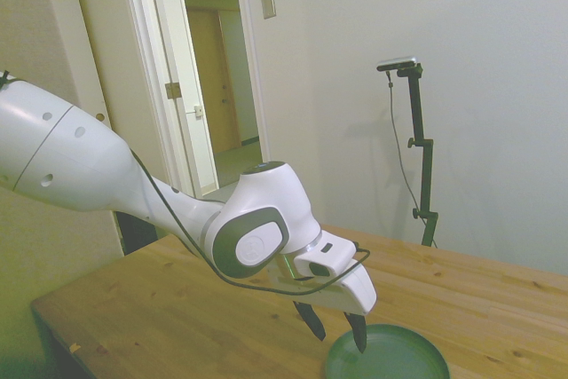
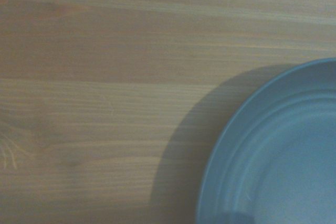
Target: Load the plate
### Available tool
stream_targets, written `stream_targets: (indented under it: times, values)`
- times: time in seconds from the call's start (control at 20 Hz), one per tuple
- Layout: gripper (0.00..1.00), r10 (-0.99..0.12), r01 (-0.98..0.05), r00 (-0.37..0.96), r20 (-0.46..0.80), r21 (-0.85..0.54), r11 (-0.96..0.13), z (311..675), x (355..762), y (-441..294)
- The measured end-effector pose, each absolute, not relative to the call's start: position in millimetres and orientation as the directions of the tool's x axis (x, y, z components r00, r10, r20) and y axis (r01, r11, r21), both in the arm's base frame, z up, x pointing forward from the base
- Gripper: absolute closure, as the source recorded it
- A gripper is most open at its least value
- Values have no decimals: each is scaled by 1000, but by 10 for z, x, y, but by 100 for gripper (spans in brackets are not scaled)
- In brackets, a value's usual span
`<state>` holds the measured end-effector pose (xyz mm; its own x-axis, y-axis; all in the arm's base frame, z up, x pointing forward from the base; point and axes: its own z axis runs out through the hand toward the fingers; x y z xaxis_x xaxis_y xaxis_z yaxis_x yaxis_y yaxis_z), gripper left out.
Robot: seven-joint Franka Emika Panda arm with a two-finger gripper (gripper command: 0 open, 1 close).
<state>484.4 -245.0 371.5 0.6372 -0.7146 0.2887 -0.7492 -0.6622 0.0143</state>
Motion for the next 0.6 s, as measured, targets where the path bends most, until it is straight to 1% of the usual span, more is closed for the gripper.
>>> stream_targets:
  times: [0.6]
  values:
    - [0, -725, -756, 637, 262, 29, -654, 3534, 4780, -2470]
